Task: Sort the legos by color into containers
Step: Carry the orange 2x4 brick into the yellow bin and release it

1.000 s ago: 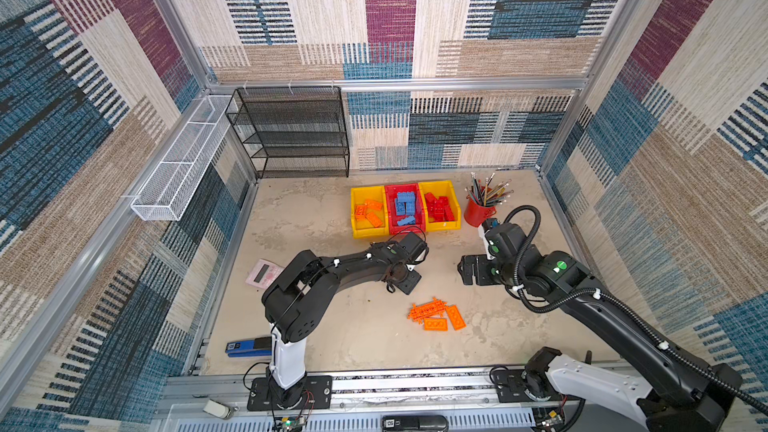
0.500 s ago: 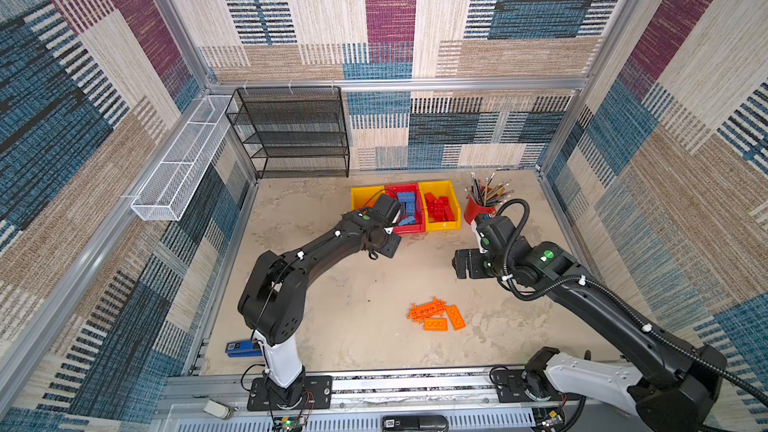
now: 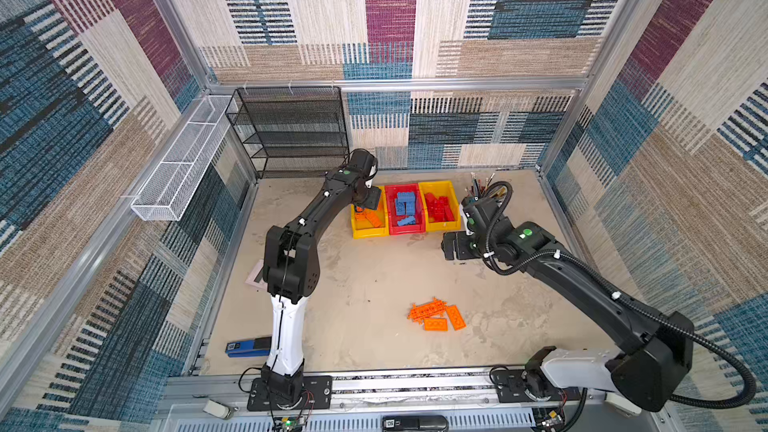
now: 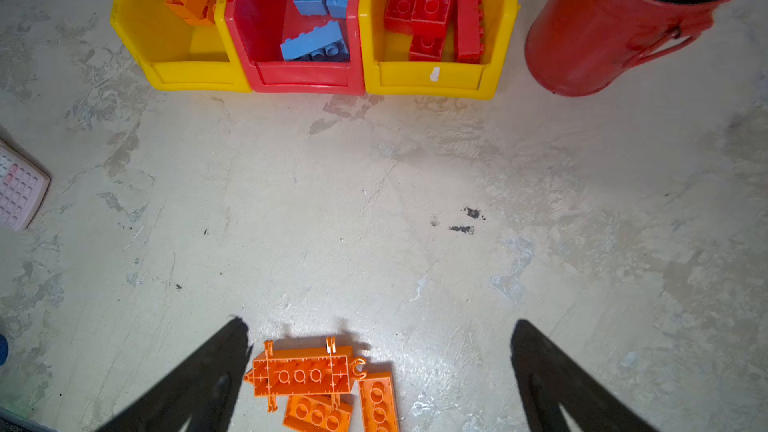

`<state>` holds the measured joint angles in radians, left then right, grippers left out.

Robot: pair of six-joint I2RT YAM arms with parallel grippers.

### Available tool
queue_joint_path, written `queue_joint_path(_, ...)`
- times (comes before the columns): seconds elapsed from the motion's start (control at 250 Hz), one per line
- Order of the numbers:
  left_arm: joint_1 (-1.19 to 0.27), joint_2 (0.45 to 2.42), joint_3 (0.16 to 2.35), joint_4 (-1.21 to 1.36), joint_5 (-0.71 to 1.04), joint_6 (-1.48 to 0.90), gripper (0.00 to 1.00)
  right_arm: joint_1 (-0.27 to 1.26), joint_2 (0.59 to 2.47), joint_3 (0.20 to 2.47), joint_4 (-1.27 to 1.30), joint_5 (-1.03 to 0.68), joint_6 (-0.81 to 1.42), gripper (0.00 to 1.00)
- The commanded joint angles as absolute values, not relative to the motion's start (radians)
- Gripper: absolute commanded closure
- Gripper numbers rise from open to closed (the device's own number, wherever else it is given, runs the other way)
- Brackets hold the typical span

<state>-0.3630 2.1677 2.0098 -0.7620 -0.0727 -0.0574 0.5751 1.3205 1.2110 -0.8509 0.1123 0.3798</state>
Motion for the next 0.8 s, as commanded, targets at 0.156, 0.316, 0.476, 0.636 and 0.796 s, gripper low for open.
queue_joint_path(0.156,-0.357,2.31,2.197,-0.808,-0.022,-0.044,0.14,0.556,1.41,1.31,-0.837,0.109,0.338,0.01)
queue_joint_path(0.316,-0.353,2.356,2.287,-0.816,-0.024,-0.051,0.03,0.553,1.435,1.366,-0.854,0.136,0.334,0.01)
queue_joint_path(0.476,-0.351,2.327,2.295,-0.836,-0.036,-0.051,0.01,0.553,1.427,1.362,-0.856,0.108,0.327,0.01)
queue_joint_path(0.636,-0.352,2.176,2.137,-0.801,-0.052,-0.065,0.0,0.554,1.391,1.305,-0.844,0.037,0.33,0.01)
queue_joint_path(0.796,-0.352,1.942,1.864,-0.712,-0.068,-0.089,0.0,0.554,1.359,1.226,-0.844,-0.012,0.37,0.01)
